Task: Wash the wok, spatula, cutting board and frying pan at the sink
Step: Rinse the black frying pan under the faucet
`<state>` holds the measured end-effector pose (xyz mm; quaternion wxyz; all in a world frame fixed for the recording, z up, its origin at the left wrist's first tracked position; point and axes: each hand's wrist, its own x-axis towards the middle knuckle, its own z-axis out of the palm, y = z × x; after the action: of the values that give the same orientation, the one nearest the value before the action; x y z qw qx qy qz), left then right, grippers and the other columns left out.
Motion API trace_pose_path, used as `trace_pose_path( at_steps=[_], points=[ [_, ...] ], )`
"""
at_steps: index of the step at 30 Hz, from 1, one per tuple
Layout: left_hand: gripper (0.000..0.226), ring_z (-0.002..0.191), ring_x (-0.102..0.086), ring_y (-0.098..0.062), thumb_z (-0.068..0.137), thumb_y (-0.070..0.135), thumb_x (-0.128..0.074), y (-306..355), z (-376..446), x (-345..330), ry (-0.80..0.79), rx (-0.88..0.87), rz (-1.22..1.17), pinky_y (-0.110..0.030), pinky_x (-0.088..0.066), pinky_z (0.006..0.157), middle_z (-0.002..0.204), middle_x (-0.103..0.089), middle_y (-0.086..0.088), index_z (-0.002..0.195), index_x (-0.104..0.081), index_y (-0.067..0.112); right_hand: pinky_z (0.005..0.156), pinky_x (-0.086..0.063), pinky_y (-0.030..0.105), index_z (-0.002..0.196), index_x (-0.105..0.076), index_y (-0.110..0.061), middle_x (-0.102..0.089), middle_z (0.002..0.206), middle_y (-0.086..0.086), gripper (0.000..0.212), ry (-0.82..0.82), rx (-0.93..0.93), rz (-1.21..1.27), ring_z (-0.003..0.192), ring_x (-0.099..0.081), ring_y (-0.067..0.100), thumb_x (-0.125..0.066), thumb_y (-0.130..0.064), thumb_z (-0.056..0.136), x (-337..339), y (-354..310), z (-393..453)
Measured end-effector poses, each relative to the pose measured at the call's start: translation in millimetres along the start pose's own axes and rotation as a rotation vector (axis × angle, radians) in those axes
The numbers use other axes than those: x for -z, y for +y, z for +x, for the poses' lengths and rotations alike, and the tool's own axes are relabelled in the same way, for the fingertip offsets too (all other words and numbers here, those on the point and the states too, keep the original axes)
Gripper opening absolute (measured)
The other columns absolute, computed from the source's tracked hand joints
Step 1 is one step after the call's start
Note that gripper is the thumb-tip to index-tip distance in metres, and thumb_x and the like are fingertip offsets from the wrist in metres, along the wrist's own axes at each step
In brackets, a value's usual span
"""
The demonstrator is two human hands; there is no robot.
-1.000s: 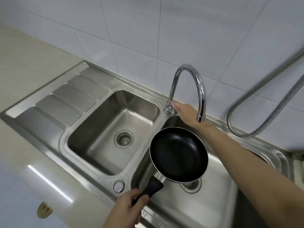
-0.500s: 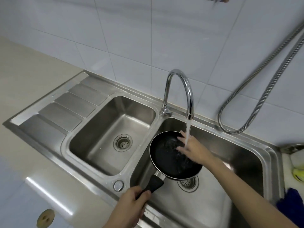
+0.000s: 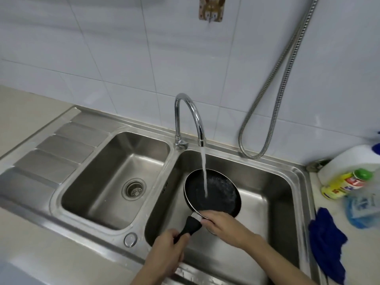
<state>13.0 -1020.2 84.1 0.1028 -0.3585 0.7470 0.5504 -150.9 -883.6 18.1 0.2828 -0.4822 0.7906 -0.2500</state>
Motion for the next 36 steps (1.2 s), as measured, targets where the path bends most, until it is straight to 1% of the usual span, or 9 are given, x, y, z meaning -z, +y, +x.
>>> trace_pose_path(
  at_steps=[7,10,13,20,24,27,31,33,36],
  points=[
    [0.021,0.027,-0.036,-0.013,0.087,0.018,-0.064,-9,-7,17,0.002,0.058,-0.135,-0.017,-0.025,0.031,0.047,-0.049,-0.006,0.072,-0.051,0.009,0.07,-0.035,0.017,0.082,-0.068,-0.028,-0.065,0.079,-0.017,0.049,0.479,0.233,-0.371,0.071,-0.057,0.003,-0.028,-0.051,0.099,-10,17,-1],
    [0.02,0.032,-0.045,-0.013,0.072,0.02,-0.073,-16,-5,20,0.068,0.048,0.02,-0.022,-0.033,0.034,0.052,-0.054,-0.005,0.07,-0.054,0.015,0.072,-0.033,0.019,0.08,-0.066,-0.03,-0.062,0.077,-0.018,0.03,0.547,0.23,-0.449,0.072,-0.054,0.006,-0.044,-0.045,0.093,-14,16,2],
    [0.018,0.055,-0.06,-0.007,0.071,0.023,-0.064,-28,0,20,0.158,-0.003,0.283,-0.02,-0.042,0.05,0.059,-0.059,0.001,0.068,-0.047,0.027,0.071,-0.032,0.023,0.078,-0.061,-0.027,-0.058,0.074,-0.013,0.021,0.664,0.115,-0.449,0.071,-0.051,0.011,-0.049,-0.038,0.09,-5,12,2],
    [0.013,0.043,-0.049,-0.003,0.07,0.009,-0.061,-46,6,32,0.118,-0.06,0.25,-0.017,-0.035,0.044,0.047,-0.05,0.004,0.069,-0.052,0.019,0.061,-0.04,0.024,0.078,-0.052,-0.022,-0.057,0.074,-0.01,0.018,0.575,-0.388,0.06,0.071,-0.054,0.011,-0.061,-0.032,0.09,-7,20,-2],
    [0.016,0.038,-0.045,-0.002,0.068,0.011,-0.062,-47,9,28,0.07,-0.092,0.221,-0.018,-0.034,0.041,0.047,-0.048,0.006,0.065,-0.054,0.024,0.07,-0.055,0.039,0.095,-0.043,-0.017,-0.063,0.089,0.005,0.029,0.666,-0.719,0.687,0.08,-0.064,0.027,-0.061,-0.039,0.09,-26,14,-6],
    [0.008,0.034,-0.043,-0.011,0.069,0.012,-0.061,-47,9,23,0.035,-0.04,0.158,-0.021,-0.034,0.036,0.049,-0.05,0.0,0.069,-0.056,0.018,0.076,-0.059,0.044,0.119,-0.039,-0.015,-0.058,0.108,0.01,0.032,0.552,-0.782,1.22,0.086,-0.064,0.023,-0.056,-0.028,0.095,-23,7,-10],
    [0.008,0.04,-0.051,-0.014,0.07,0.018,-0.062,-47,10,16,0.003,-0.03,0.209,-0.025,-0.038,0.04,0.055,-0.053,-0.002,0.072,-0.054,0.018,0.066,-0.06,0.033,0.124,-0.044,-0.011,-0.058,0.11,0.011,0.034,0.622,-0.749,1.149,0.088,-0.063,0.021,-0.054,-0.009,0.091,-16,4,-12],
    [0.01,0.066,-0.063,-0.015,0.073,0.025,-0.059,-45,12,12,0.036,-0.075,0.39,-0.026,-0.041,0.055,0.066,-0.057,0.001,0.077,-0.05,0.023,0.067,-0.059,0.034,0.121,-0.044,-0.014,-0.06,0.105,0.009,0.032,0.674,-0.747,1.1,0.086,-0.064,0.02,-0.053,-0.008,0.09,-11,3,-12],
    [0.017,0.099,-0.061,-0.021,0.088,0.03,-0.046,-38,12,-1,0.118,-0.138,0.723,-0.032,-0.041,0.069,0.104,-0.058,0.002,0.105,-0.044,0.025,0.077,-0.059,0.041,0.121,-0.041,-0.015,-0.06,0.099,0.006,0.036,0.699,-0.73,1.015,0.087,-0.065,0.021,-0.057,-0.013,0.089,-3,-1,-11]
  ],
)
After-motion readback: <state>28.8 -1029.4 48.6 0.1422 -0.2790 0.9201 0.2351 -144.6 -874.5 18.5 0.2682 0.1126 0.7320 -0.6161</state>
